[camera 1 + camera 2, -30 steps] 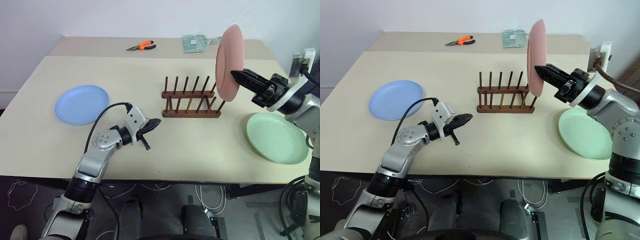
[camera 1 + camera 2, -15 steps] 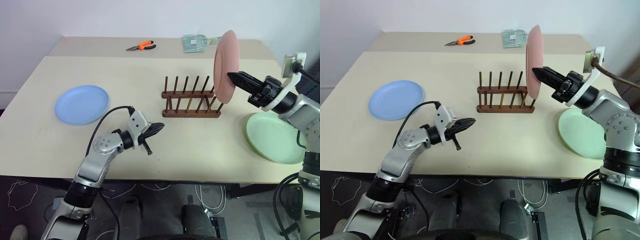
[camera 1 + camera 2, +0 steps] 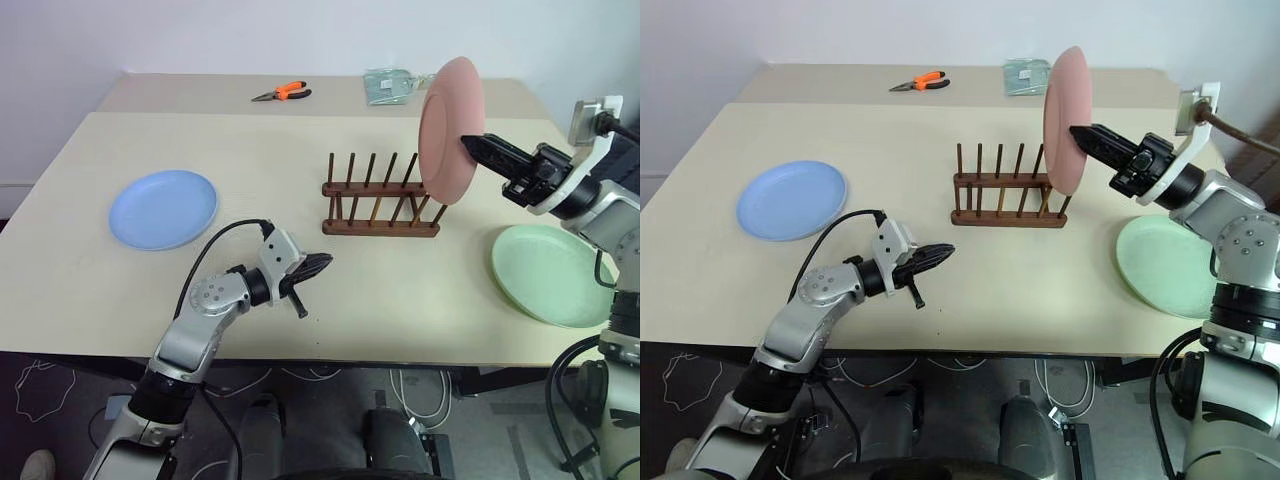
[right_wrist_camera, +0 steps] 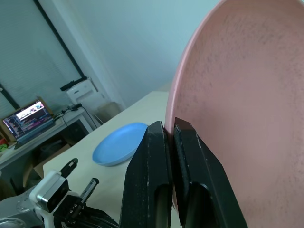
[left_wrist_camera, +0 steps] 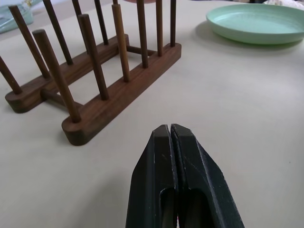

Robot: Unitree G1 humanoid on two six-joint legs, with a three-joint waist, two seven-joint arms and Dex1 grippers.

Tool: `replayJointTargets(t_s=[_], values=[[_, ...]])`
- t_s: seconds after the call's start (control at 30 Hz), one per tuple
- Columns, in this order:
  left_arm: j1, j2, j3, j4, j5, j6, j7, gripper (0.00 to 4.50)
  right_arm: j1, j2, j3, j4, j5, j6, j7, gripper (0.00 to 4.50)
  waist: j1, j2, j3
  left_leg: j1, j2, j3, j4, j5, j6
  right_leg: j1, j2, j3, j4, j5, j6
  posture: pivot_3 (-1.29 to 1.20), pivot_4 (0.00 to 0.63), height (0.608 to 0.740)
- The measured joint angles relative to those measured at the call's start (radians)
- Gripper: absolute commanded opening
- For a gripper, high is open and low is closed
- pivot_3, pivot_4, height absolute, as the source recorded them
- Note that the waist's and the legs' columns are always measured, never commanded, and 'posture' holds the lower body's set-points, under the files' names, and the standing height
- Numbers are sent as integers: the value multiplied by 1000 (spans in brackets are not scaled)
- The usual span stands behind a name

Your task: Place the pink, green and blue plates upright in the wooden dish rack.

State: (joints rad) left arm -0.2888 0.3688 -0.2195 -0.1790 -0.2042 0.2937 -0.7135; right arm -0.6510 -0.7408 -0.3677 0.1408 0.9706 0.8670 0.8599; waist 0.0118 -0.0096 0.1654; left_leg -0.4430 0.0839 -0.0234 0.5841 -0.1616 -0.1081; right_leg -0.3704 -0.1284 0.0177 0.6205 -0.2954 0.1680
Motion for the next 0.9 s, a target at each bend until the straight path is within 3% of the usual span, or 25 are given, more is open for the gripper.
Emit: replayJointTargets(t_s=[0.13,0.23,0.4,0.63,0.67,0.77,0.9], values=[[0,0,0,0,0,1,1,0,-27,9,-1,73,-7,3,-2,27,0,0,0,0,0,0,0,0,0,0,0,0,0,0,0,0,150,740],[0,-1,0,-1,0,1,1,0,-44,12,-12,138,-8,10,-8,910,0,0,0,0,0,0,0,0,0,0,0,0,0,0,0,0,150,740],[0,-3,-1,-1,0,1,1,0,-48,16,-11,188,-80,-45,-36,3085,0,0,0,-1,0,0,0,0,0,-1,0,0,0,0,0,0,150,740],[-1,-9,-3,-1,7,1,1,0,-66,-14,-101,196,-203,-235,-183,3085,7,1,0,-2,0,0,0,0,0,-1,0,0,0,0,1,0,150,740],[-2,-9,-4,0,8,1,1,0,-56,-30,-128,191,-203,-238,-194,3355,7,1,0,-2,0,0,0,0,0,-1,0,0,-1,0,1,0,150,740],[-2,-12,-7,1,10,1,-2,0,77,-89,-204,106,-203,-227,-195,4388,17,1,0,-1,0,0,-2,0,0,-1,0,0,-1,0,1,0,150,740],[-21,-17,-28,16,15,-7,-20,0,375,-139,-164,-91,-295,-223,-180,4460,23,4,-1,0,0,0,-3,0,0,-1,0,0,-1,-1,1,0,150,740]])
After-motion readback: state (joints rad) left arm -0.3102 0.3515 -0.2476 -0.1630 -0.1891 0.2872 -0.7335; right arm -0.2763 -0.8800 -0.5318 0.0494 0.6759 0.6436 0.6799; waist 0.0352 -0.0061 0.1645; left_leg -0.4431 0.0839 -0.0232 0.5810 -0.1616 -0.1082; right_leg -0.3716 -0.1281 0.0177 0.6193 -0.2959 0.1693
